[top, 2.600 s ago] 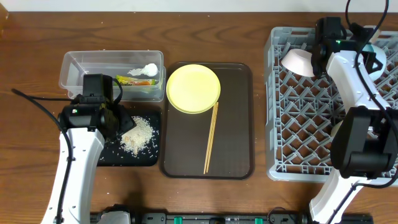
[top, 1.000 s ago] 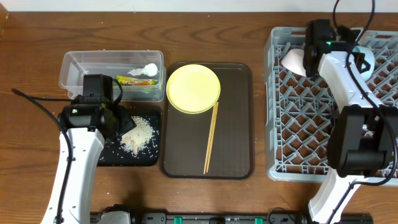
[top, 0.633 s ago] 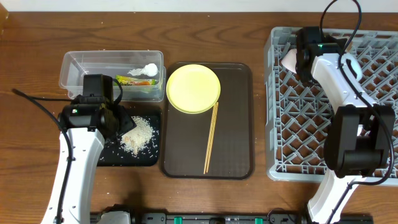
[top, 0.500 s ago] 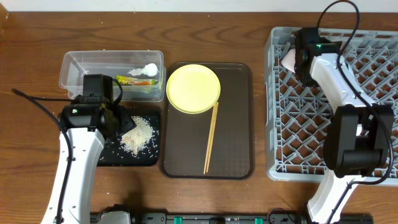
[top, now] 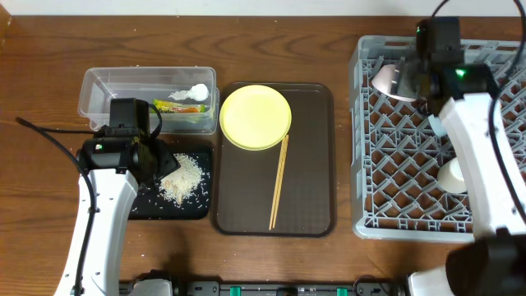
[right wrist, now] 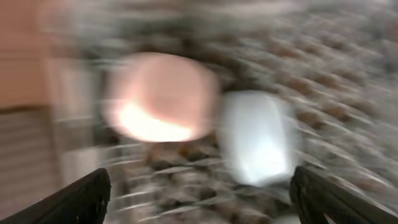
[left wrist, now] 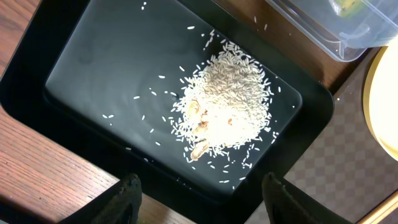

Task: Sort waste into correct bins and load items into the dishwasher rack
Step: 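Move the right gripper to the yellow plate edge and grasp it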

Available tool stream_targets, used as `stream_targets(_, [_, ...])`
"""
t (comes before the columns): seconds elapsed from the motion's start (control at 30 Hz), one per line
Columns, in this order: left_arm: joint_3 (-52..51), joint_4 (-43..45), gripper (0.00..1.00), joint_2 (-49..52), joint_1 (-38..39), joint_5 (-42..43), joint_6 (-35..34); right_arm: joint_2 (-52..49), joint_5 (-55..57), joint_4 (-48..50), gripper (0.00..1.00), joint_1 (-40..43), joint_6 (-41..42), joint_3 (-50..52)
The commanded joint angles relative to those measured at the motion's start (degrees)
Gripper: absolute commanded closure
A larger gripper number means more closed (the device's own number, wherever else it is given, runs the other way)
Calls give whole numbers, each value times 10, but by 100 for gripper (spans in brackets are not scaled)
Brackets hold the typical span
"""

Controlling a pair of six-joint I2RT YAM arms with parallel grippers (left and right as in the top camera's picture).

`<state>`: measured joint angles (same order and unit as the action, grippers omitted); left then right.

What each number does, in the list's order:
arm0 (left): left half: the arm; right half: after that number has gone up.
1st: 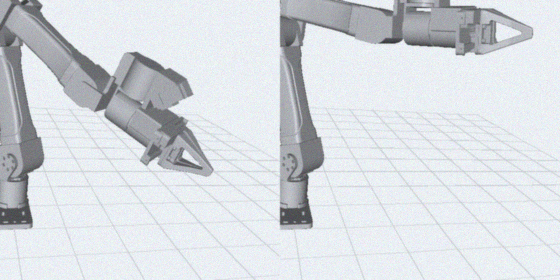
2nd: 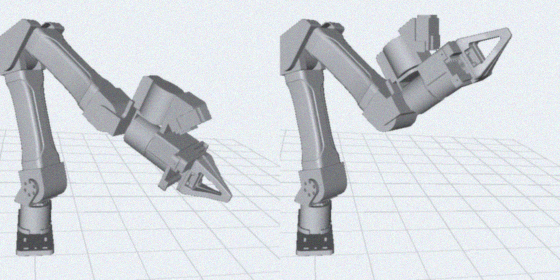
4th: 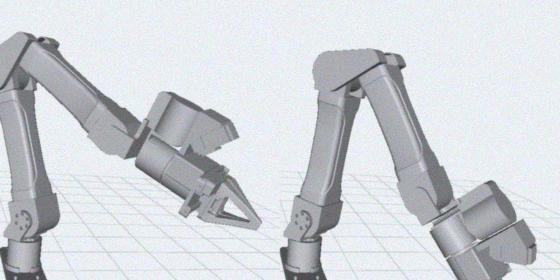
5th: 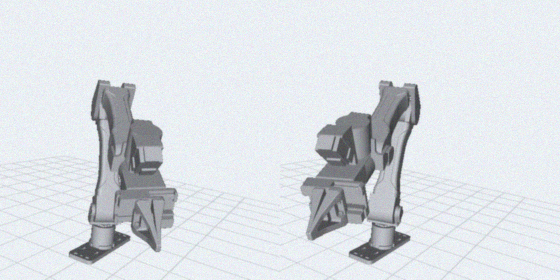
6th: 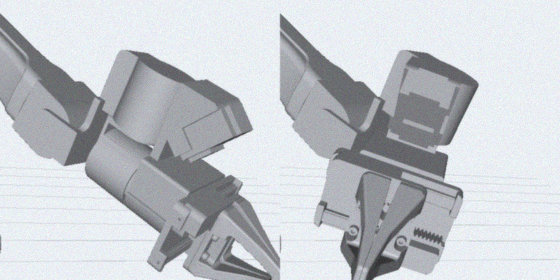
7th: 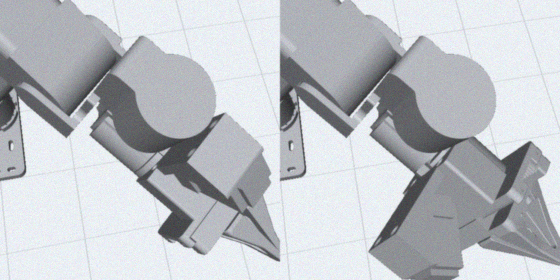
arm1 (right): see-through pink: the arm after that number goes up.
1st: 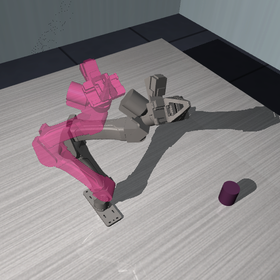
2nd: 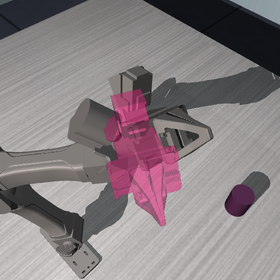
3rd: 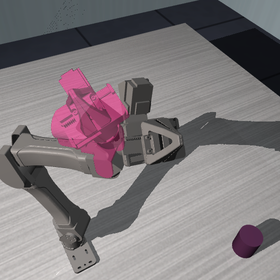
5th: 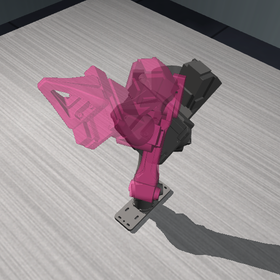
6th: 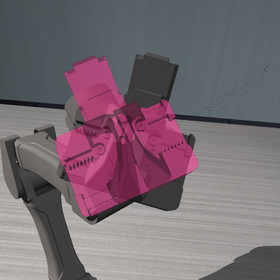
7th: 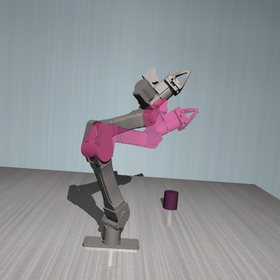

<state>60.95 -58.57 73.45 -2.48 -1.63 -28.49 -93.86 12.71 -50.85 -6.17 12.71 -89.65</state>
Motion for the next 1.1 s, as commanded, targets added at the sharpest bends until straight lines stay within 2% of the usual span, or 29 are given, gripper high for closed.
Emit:
stream_targets(0.0, [-7,-3,35,-5,-2,1,-1,-2,-235,17,10,-31,-23,-2])
stream_targets(0.17, [-7,-4,35,-5,-2,1,-1,-26,-262,47,12,-92,-23,-1])
stream_targets(0.33, [-7,-4,35,-5,-2,1,-1,-86,-255,84,19,-156,-17,-1])
stream_targets(0.5, [-7,-6,35,-5,-2,1,-1,-166,-170,112,21,-205,54,-1])
stream_targets(0.6, [-7,-6,35,-5,-2,1,-1,-212,-159,130,25,-219,82,-1])
stream_targets(0.7, [-7,-6,34,-5,-2,1,-1,-247,-157,148,36,-229,86,-1])
stream_targets(0.9, [-7,-8,35,-5,-2,1,-1,-294,-125,167,46,-235,147,-1])
stream_targets(1.07, [-7,-8,35,-5,-2,1,-1,-306,-122,177,64,-235,161,-1])
